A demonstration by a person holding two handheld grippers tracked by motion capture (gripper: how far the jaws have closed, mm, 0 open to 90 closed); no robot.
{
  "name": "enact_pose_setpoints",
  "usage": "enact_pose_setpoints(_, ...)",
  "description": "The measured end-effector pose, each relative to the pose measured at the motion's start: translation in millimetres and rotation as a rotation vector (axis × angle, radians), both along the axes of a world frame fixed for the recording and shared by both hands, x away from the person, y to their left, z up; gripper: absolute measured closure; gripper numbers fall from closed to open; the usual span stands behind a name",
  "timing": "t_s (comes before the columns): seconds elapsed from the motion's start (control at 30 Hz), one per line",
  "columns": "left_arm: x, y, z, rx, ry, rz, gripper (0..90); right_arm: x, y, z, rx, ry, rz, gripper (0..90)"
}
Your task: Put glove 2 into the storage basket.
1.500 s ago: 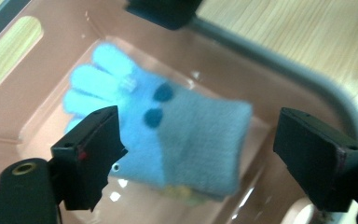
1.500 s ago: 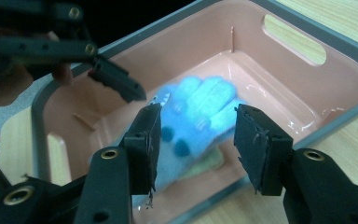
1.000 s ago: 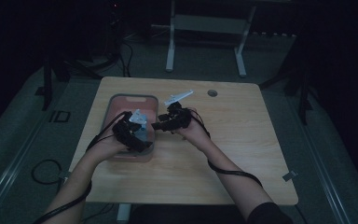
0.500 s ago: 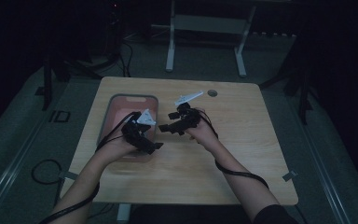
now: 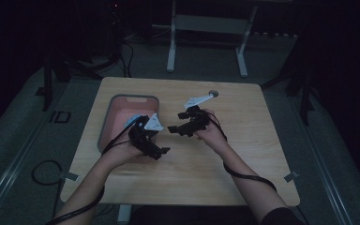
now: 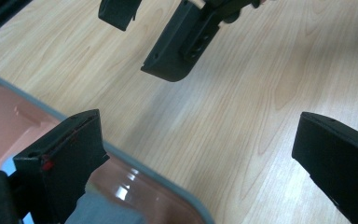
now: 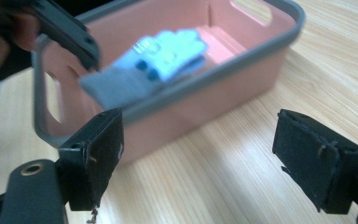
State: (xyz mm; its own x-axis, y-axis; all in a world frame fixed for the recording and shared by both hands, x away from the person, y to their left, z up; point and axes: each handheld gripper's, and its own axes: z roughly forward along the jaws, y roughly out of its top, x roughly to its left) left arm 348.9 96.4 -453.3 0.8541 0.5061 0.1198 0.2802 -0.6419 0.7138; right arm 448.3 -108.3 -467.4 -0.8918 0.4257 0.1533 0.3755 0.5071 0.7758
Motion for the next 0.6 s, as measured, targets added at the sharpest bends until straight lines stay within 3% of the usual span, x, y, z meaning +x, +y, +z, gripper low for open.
enact_pose_setpoints(0.07,-2.1,-4.1,-1.9,0.003,-0.009,-0.002,2.6,0.3,-10.7,-5.1,-0.003,0.014,0.000,16.4)
enact_pose_setpoints(0.2,-3.4,-12.5,-4.8,-0.030,-0.002,-0.010,2.6,-3.4,-24.6,-7.2,0.005,0.012,-0.005,16.5)
enact_pose_setpoints(0.6,-7.0,-43.9,-14.5,-0.050,0.012,-0.104,2.7,-13.6,-67.8,-16.2,0.027,0.010,-0.044,16.5)
